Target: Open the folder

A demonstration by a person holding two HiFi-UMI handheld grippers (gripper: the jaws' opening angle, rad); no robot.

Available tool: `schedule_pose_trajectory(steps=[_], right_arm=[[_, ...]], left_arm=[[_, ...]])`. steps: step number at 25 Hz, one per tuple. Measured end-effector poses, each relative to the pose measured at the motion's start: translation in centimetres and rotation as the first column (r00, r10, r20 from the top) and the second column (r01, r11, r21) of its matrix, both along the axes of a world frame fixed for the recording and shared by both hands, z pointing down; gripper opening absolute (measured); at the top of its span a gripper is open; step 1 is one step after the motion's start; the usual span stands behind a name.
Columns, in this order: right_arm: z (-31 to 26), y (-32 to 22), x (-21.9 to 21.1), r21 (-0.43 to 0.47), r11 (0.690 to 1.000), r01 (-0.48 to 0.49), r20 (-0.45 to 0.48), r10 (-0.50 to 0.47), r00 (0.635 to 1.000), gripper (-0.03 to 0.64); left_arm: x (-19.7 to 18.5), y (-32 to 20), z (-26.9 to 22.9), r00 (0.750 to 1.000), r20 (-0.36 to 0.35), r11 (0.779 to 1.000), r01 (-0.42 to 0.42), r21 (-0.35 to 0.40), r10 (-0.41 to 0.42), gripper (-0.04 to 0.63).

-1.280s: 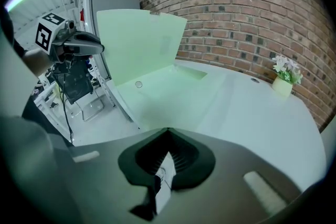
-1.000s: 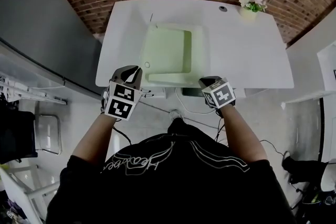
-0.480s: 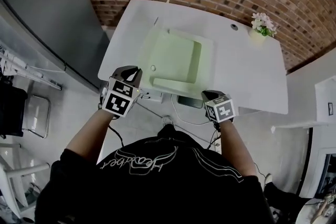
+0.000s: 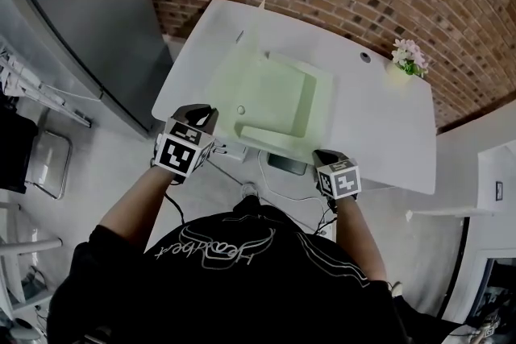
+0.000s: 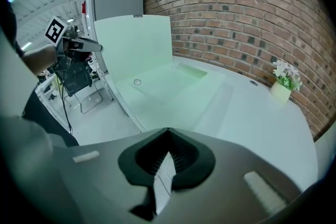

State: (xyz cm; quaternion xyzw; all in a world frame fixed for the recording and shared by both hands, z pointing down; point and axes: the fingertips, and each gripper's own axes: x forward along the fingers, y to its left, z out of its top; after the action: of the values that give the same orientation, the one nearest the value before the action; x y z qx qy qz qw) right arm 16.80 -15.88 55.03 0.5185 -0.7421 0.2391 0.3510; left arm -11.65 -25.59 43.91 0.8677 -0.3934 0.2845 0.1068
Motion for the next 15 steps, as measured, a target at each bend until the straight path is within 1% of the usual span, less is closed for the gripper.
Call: schedule_pose_trajectory(steps=[3,8,15], right_arm=[[0.1,0.0,0.8,0.002,1.000,-0.012,-0.005,0.012,1.000,0.003],[0.1,-0.2,2.0,0.003,1.000,-0.027,-0.005,0.027,1.000,0.003],[0.1,-0.6,3.3,0.003,0.999,-0.038,-0.002,0.038,0.999,0.003]], left_arm=[[-0.4,-0.1,0.5,0.999,-0.025,0.999,0.031,-0.032,-0.032,0.023],[-0.8,-0.3,1.5,0.999,-0.003,0.997,0.051,-0.049,-0.051,0.023],[-0.9,-0.8,2.4,0.996,-0.030,0.992,0.078,-0.096,-0.081,0.023]])
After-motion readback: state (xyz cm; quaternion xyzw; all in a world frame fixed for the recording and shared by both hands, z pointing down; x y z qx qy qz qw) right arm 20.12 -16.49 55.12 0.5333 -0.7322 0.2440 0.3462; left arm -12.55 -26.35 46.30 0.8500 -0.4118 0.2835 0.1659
